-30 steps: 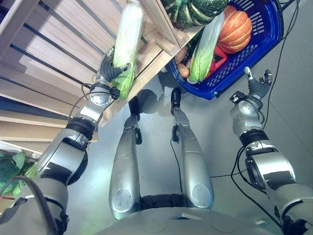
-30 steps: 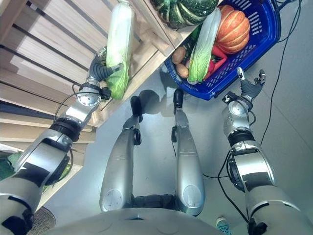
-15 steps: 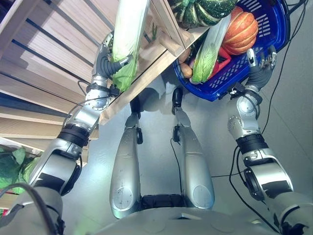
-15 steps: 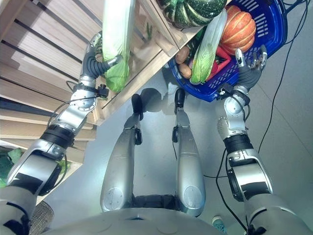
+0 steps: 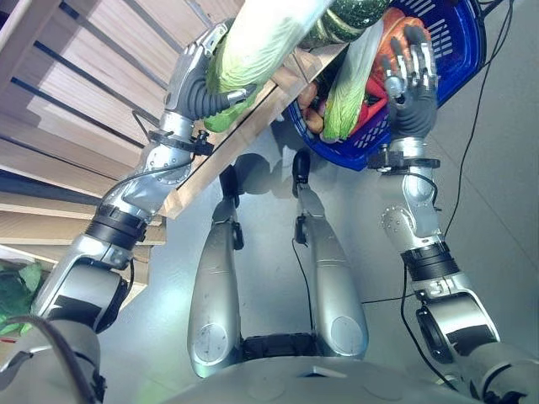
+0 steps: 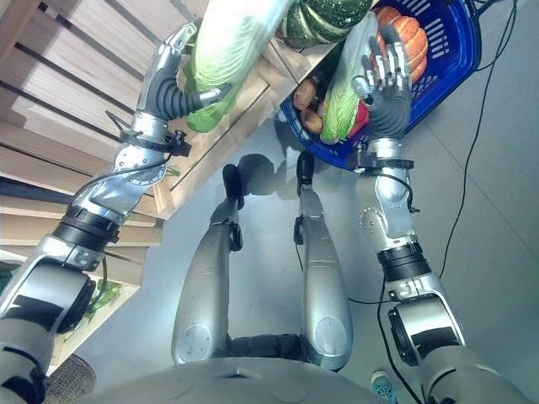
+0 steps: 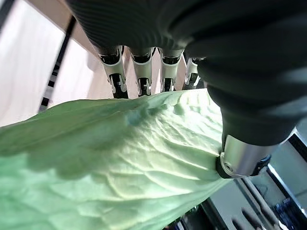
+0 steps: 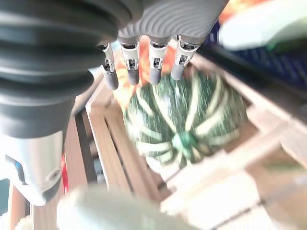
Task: Pick up fruits and vegetables into the basket
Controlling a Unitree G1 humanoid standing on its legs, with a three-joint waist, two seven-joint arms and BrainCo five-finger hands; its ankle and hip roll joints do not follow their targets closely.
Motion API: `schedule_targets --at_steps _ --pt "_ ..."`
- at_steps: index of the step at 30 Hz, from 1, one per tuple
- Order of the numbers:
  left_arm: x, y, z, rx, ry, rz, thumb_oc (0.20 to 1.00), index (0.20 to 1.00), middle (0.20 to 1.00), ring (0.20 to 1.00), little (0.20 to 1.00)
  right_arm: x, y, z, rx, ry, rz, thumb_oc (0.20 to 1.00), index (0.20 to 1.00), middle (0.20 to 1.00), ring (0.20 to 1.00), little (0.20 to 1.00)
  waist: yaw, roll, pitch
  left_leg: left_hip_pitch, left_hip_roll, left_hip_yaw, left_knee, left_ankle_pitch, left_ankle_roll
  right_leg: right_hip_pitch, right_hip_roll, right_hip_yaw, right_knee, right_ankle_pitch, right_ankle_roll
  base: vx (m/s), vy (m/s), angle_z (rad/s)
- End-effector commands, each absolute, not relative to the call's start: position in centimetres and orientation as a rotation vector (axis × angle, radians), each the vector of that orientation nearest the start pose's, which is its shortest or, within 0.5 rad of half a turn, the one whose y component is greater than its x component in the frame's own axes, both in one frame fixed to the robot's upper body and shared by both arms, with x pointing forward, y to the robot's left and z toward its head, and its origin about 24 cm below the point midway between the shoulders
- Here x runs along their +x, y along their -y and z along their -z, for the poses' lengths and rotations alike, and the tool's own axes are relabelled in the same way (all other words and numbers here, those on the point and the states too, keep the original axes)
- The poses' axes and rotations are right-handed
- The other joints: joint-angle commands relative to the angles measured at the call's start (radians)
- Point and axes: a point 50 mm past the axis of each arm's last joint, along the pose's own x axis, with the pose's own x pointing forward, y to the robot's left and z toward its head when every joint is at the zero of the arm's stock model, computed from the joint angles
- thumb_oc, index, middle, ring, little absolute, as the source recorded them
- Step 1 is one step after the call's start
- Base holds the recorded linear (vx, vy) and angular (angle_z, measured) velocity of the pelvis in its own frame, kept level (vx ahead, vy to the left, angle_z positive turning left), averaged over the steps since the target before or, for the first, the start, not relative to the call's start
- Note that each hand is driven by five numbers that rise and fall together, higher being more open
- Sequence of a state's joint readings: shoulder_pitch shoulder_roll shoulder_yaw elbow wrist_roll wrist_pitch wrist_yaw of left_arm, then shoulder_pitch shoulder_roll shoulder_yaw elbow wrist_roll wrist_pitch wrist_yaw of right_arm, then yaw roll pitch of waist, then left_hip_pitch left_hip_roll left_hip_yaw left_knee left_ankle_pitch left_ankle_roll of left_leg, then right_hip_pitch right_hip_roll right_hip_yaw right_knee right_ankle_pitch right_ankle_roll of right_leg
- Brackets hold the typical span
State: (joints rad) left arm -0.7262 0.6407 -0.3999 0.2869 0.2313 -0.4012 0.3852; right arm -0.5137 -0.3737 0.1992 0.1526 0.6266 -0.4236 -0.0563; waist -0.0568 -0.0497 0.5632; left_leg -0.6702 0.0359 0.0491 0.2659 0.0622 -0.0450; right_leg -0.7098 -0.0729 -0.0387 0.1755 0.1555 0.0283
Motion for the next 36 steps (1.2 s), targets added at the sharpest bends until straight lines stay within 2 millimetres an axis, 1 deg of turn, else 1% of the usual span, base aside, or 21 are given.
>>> schedule_targets --at_steps 1,6,9,21,28,35,36 --pt "31.1 -12.8 -24.7 0.787 1.137 0.153 0.2 0.2 0.2 0.2 0.2 30.3 15.2 -20.9 0.223 0.757 -0.346 1.0 1.0 1.0 1.0 1.0 0.019 0.023 -0.043 0.009 -0.02 -0.033 -0.098 0.017 -0.008 0.016 0.029 -0.074 0.106 -0.123 0.048 0.0 0.0 0.0" --pt "30.8 -11.9 -25.2 0.817 1.153 0.216 0.2 0.2 0.2 0.2 0.2 30.1 14.0 -21.6 0.193 0.755 -0.434 1.0 1.0 1.0 1.0 1.0 0.021 0.023 -0.043 0.008 -0.019 -0.031 -0.101 0.019 -0.007 0.016 0.03 -0.073 0.104 -0.123 0.049 0.0 0.0 0.0" --pt "30.9 -11.3 -25.2 0.855 1.137 0.269 0.2 0.2 0.2 0.2 0.2 30.0 13.4 -22.0 0.18 0.754 -0.48 1.0 1.0 1.0 1.0 1.0 0.022 0.022 -0.043 0.007 -0.019 -0.031 -0.1 0.02 -0.007 0.016 0.03 -0.075 0.105 -0.122 0.05 0.0 0.0 0.0" --pt "31.5 -9.3 -24.2 0.976 0.97 0.483 0.2 0.2 0.2 0.2 0.2 29.7 11.9 -23.0 0.17 0.756 -0.563 1.0 1.0 1.0 1.0 1.0 0.017 0.016 -0.043 0.0 -0.015 -0.025 -0.104 0.022 -0.007 0.009 0.035 -0.07 0.099 -0.116 0.055 0.0 0.0 0.0" --pt "32.0 -8.8 -23.4 1.032 0.859 0.557 0.2 0.2 0.2 0.2 0.2 29.7 11.5 -23.2 0.166 0.743 -0.592 1.0 1.0 1.0 1.0 1.0 0.015 0.015 -0.043 0.0 -0.012 -0.018 -0.108 0.022 -0.006 0.01 0.037 -0.068 0.092 -0.115 0.056 0.0 0.0 0.0" --pt "32.6 -8.8 -22.6 1.066 0.776 0.575 0.2 0.2 0.2 0.2 0.2 29.8 11.3 -23.0 0.165 0.728 -0.608 1.0 1.0 1.0 1.0 1.0 0.014 0.012 -0.043 -0.001 -0.01 -0.016 -0.106 0.022 -0.008 0.012 0.034 -0.069 0.088 -0.112 0.059 0.0 0.0 0.0" --pt "32.6 -8.7 -22.5 1.071 0.77 0.58 0.2 0.2 0.2 0.2 0.2 29.8 11.2 -23.0 0.162 0.728 -0.609 0.63 0.63 0.63 0.63 0.63 0.015 0.012 -0.043 0.0 -0.01 -0.016 -0.107 0.022 -0.008 0.012 0.034 -0.07 0.087 -0.112 0.06 0.0 0.0 0.0"
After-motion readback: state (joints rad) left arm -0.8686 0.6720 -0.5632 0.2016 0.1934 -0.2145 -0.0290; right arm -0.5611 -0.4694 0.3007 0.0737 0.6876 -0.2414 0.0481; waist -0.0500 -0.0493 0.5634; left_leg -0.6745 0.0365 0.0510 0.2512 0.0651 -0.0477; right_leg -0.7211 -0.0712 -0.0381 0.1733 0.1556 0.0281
